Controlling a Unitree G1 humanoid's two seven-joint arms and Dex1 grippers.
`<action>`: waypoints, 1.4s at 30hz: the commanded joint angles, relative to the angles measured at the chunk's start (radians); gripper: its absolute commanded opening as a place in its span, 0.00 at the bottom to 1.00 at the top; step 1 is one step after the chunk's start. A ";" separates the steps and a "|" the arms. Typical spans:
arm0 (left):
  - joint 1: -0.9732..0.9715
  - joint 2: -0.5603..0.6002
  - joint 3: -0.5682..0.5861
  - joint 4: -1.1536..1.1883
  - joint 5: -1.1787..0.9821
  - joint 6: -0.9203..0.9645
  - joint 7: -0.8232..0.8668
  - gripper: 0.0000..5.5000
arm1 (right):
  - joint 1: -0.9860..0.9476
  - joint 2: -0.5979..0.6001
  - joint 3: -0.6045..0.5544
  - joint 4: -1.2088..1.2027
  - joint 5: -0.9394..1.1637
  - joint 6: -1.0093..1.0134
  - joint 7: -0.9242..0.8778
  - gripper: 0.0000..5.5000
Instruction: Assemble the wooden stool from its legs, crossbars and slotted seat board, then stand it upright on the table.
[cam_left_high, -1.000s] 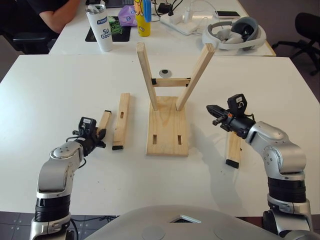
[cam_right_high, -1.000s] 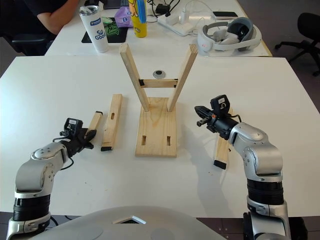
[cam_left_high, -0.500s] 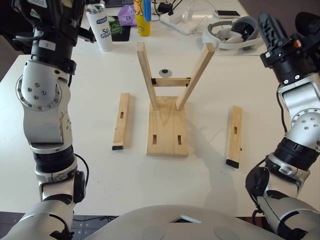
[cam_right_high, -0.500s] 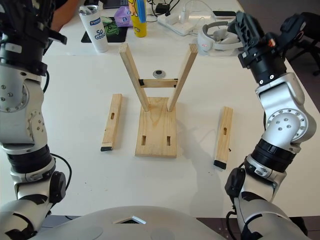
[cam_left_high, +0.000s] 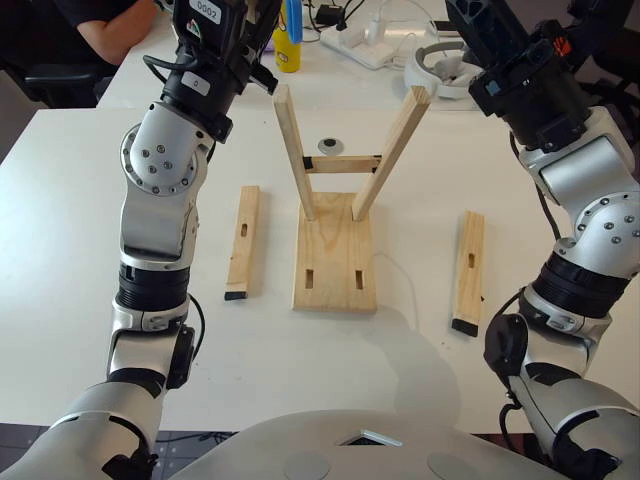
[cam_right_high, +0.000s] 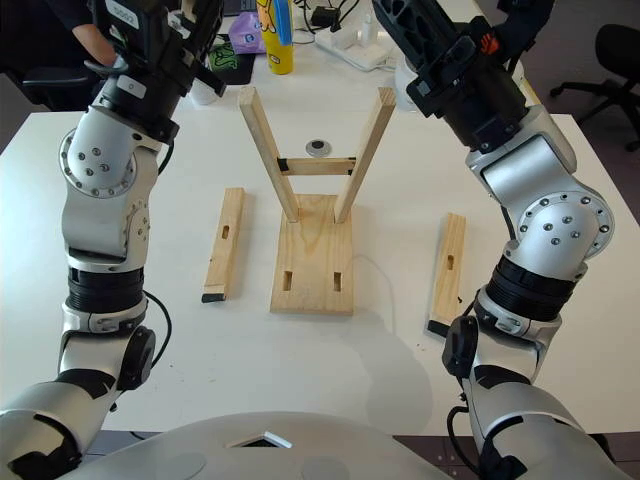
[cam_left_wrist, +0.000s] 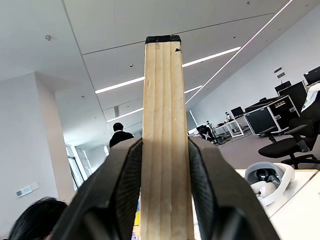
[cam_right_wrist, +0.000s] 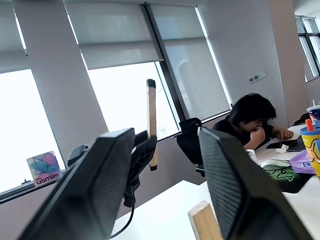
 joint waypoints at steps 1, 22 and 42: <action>-0.003 -0.041 -0.032 0.015 -0.019 0.000 -0.025 0.24 | -0.035 0.027 0.054 0.033 -0.066 -0.045 -0.012 0.43; 0.105 -0.085 -0.164 -0.066 0.020 0.093 -0.068 0.24 | -0.128 0.134 0.100 0.136 -0.103 -0.093 -0.079 0.43; 0.124 -0.071 -0.155 -0.069 0.034 0.097 -0.102 0.24 | -0.064 0.132 0.076 0.163 -0.048 -0.032 -0.071 0.08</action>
